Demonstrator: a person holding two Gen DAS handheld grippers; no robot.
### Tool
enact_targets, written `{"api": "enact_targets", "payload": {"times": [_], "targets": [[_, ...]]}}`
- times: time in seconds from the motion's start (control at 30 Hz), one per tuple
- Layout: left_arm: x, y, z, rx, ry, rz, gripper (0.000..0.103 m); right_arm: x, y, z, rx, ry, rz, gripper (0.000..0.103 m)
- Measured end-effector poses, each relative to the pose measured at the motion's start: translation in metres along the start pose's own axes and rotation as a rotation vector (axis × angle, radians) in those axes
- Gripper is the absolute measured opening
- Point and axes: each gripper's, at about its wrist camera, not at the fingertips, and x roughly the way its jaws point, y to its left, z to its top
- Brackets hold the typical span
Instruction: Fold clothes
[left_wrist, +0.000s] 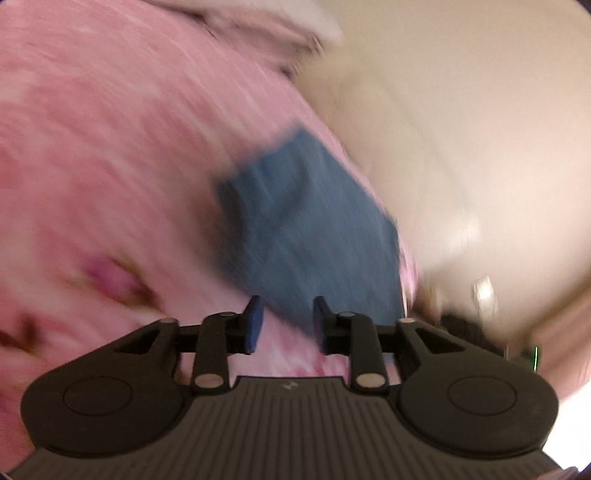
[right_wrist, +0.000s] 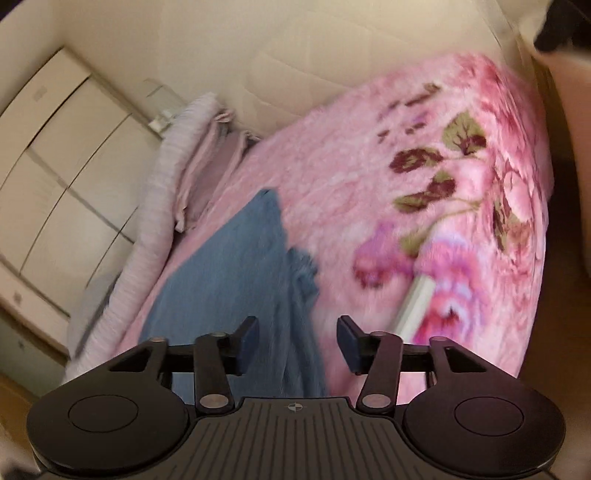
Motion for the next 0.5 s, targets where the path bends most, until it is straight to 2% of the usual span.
{"api": "enact_targets", "payload": {"times": [0.1,0.27,0.33,0.37,0.4,0.5], "targets": [[0.006,0.025,0.014,-0.137,-0.028,-0.026,0.034,0.007,0.012,-0.017,-0.059,0.011,-0.007,0.056],[0.038,0.042,0.021,-0.224,0.007,-0.157,0.036,0.018,0.020,-0.023,-0.134,-0.002,-0.020,0.056],[0.050,0.050,0.024,-0.240,0.014,-0.200,0.033,0.018,0.016,-0.020,-0.129,0.010,0.011,0.026],[0.056,0.054,0.026,-0.245,0.018,-0.220,0.020,0.018,0.014,-0.018,-0.127,0.016,0.026,0.020],[0.060,0.057,0.029,-0.233,0.018,-0.237,0.018,0.017,0.011,-0.016,-0.117,0.020,0.037,0.012],[0.058,0.055,0.036,-0.120,0.032,-0.249,0.016,0.014,0.002,-0.006,-0.084,0.031,0.065,0.009]]}}
